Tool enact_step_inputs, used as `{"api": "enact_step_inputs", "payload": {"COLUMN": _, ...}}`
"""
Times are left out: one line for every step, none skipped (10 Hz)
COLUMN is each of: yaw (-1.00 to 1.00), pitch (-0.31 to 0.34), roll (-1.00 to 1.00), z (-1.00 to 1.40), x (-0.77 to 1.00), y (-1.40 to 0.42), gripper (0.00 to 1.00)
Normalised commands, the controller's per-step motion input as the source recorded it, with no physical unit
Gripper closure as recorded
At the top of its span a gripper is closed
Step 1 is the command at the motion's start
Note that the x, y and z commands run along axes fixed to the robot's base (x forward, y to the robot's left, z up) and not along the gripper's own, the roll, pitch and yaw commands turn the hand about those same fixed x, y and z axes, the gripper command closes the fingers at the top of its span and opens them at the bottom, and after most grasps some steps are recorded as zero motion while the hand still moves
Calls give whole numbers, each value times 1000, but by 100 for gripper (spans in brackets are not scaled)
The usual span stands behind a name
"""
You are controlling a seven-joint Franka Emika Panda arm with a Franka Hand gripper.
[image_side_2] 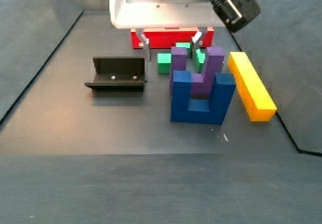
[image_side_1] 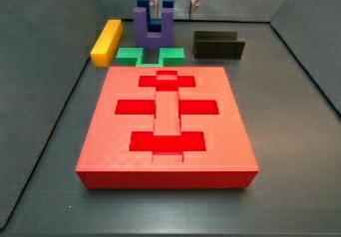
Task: Pick up the purple object. Move up. Move to above the board. Insert the purple object.
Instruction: Pick up the purple object.
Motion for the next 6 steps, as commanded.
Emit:
{"api": "enact_step_inputs", "payload": {"yaw": -154, "pitch": -63, "roll": -103, "z": -220, "x": 0, "y": 0, "gripper": 0}}
{"api": "enact_step_inputs", "payload": {"yaw": -109, "pitch": -56, "roll": -96, "z": -177, "x": 0, "y": 0, "gripper": 0}}
{"api": "enact_step_inputs", "payload": {"yaw": 0, "pitch": -19, "roll": -30, "z": -20, "x": -23, "y": 0, "gripper": 0}}
{"api": "enact_step_inputs", "payload": {"yaw": 0, "pitch": 0, "roll": 0, "z": 0, "x": 0, "y": 0, "gripper": 0}}
{"api": "enact_step_inputs", "payload": {"yaw": 0, "pitch": 0, "roll": 0, "z": 0, "x": 0, "y": 0, "gripper": 100}}
{"api": "enact_step_inputs", "payload": {"yaw": 0, "pitch": 0, "roll": 0, "z": 0, "x": 0, "y": 0, "gripper": 100}}
